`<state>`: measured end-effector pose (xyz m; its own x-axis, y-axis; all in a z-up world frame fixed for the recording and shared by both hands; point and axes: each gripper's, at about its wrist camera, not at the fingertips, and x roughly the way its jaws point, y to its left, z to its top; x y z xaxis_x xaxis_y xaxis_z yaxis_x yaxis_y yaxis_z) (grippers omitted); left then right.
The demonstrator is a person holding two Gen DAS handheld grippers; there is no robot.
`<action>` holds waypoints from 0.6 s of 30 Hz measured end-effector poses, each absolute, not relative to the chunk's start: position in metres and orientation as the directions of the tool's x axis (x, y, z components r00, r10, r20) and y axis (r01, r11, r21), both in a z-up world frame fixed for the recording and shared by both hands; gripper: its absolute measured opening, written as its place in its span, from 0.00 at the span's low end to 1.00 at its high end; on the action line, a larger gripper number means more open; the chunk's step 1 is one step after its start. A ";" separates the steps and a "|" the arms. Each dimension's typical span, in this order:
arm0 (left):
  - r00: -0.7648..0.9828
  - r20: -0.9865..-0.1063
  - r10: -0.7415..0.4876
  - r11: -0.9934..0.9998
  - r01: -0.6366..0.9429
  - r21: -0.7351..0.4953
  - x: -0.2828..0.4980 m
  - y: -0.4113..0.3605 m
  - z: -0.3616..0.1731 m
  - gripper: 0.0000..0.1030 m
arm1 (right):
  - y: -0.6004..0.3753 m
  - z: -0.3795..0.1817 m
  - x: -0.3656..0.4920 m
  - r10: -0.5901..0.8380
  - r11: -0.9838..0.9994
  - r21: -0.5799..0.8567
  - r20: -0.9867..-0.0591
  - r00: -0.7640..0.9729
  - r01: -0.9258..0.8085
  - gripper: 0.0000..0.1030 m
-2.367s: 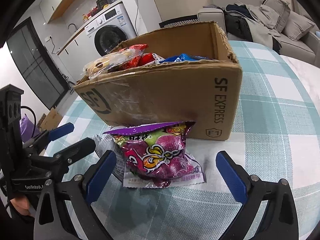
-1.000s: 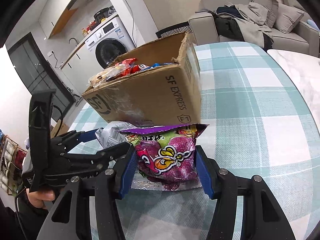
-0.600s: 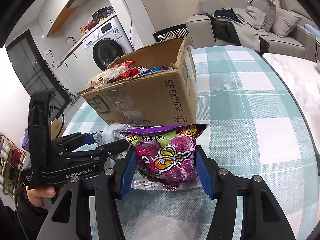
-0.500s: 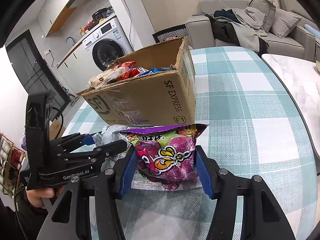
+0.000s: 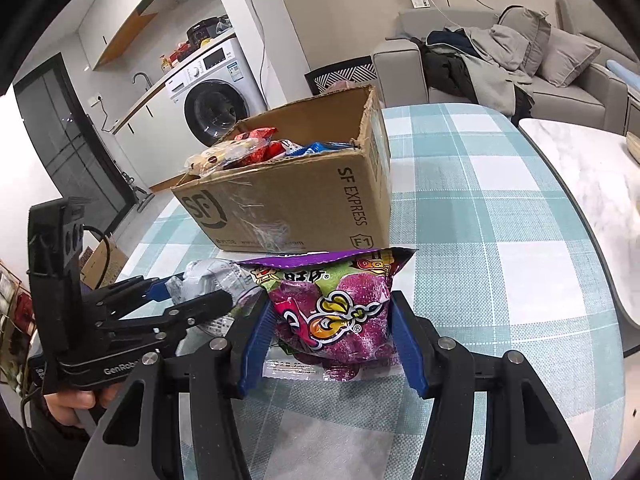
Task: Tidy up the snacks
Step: 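Grasp the silver packet with the left tool while the right tool grasps the purple candy bag, then lift both bags and carry them over the cardboard box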
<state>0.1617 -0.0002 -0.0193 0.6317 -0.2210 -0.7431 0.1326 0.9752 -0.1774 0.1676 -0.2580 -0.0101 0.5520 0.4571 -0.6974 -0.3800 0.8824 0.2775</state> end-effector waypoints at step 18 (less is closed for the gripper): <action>0.751 -0.618 -0.232 0.972 0.146 -0.186 0.126 0.020 0.067 0.49 | -0.266 0.045 0.150 0.470 0.878 0.249 -0.611 0.637 -0.409 0.55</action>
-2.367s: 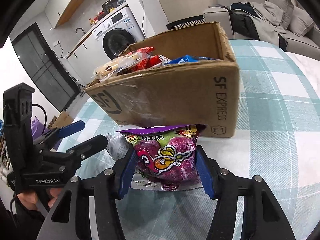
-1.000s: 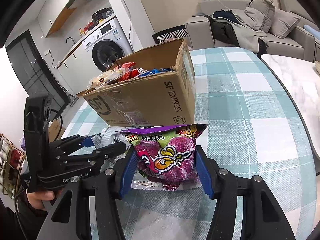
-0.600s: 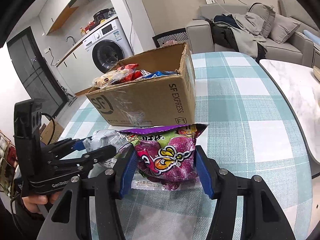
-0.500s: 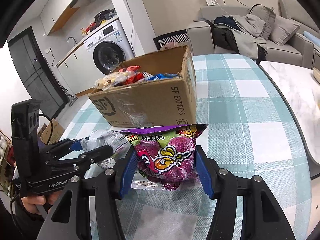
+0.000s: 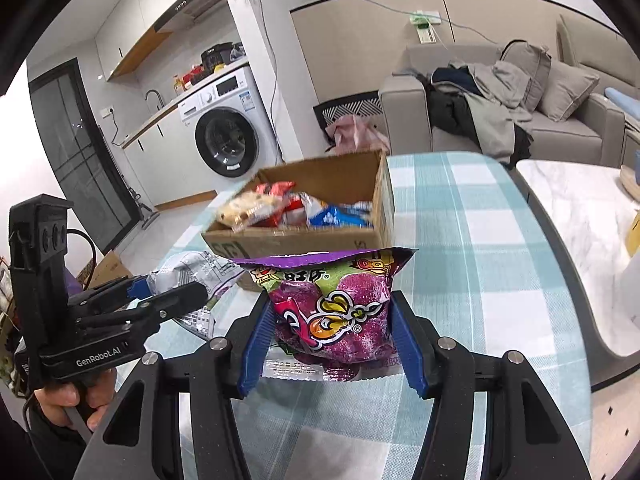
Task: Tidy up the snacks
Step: 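Lift both bags and carry them over the cardboard box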
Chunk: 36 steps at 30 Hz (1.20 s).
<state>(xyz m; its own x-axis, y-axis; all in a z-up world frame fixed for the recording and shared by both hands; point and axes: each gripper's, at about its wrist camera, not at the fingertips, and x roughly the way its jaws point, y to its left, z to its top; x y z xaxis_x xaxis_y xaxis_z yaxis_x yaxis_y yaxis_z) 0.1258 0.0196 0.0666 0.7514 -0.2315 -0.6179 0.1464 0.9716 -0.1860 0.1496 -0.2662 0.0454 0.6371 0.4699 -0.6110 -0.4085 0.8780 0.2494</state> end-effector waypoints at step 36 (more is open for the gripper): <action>0.841 -0.522 -0.144 0.985 0.071 -0.157 0.159 0.047 0.166 0.49 | -0.238 0.122 0.186 0.511 0.857 0.231 -0.498 0.701 -0.462 0.55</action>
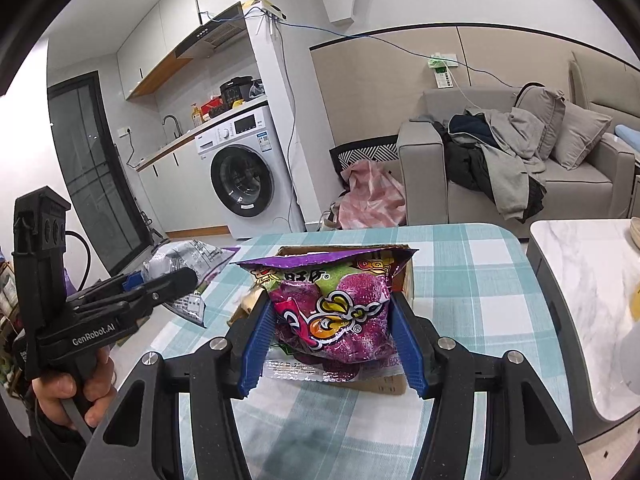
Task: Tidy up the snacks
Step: 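Lift both bags and carry them over the cardboard box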
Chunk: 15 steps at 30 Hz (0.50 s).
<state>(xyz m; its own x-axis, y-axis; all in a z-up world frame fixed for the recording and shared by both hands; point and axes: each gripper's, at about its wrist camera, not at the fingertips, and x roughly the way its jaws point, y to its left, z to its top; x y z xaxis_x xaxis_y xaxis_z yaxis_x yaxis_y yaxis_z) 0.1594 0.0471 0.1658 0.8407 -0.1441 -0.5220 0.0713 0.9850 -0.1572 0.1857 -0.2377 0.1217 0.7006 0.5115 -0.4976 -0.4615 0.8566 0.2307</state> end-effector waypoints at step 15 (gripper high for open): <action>0.810 -0.573 -0.126 0.989 0.054 -0.141 0.223 0.051 0.126 0.49 | -0.212 0.102 0.238 0.540 0.839 0.281 -0.525 0.658 -0.465 0.55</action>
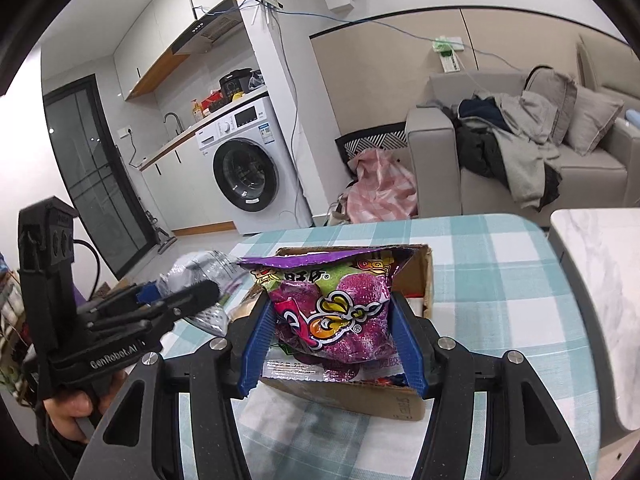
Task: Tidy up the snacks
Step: 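Lift both bags and carry them over the cardboard box, then lower both bags into the box and open both tools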
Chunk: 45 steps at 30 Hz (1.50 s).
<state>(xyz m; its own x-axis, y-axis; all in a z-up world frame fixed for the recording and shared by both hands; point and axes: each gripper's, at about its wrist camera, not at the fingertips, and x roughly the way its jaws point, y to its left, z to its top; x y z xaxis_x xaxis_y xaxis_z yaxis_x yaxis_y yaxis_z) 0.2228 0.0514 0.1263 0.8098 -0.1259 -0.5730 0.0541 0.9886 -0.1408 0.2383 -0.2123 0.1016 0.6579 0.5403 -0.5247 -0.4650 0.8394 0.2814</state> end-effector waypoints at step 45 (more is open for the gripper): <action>0.764 -0.623 -0.166 0.985 0.096 -0.145 0.323 0.030 0.036 0.49 | -0.189 0.037 0.318 0.483 0.876 0.316 -0.584 0.653 -0.365 0.56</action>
